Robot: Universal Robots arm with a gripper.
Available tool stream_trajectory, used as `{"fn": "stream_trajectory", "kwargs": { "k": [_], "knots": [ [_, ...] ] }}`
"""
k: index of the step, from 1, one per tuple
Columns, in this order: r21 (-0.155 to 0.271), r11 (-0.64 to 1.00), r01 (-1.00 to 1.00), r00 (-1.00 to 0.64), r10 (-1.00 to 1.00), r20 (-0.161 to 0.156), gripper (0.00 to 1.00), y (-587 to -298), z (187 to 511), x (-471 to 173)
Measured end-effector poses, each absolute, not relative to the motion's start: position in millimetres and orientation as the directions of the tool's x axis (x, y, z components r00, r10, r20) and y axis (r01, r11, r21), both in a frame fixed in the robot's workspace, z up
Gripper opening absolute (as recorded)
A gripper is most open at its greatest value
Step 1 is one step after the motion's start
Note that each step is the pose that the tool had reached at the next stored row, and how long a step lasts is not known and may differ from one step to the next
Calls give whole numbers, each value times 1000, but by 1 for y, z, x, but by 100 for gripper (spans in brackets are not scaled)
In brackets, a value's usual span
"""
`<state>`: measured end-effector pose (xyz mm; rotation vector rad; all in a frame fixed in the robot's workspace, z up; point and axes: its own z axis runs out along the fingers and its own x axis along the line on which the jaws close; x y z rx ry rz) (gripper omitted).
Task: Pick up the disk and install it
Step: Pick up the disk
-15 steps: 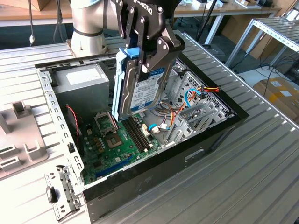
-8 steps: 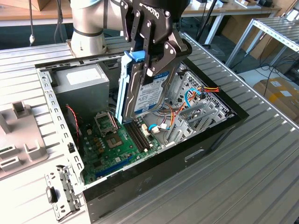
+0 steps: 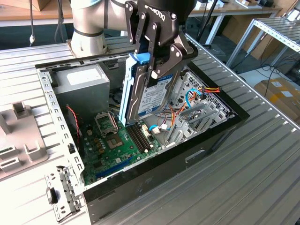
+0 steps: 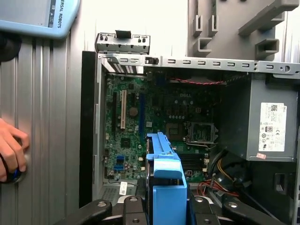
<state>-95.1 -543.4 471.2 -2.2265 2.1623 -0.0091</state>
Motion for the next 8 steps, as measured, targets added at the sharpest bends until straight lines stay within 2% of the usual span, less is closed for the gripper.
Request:
{"fn": "stream_trajectory", "kwargs": {
  "k": [8],
  "knots": [
    [-31, -29, -999, 30, -999, -22, 37, -549, 471, -87]
  ]
}}
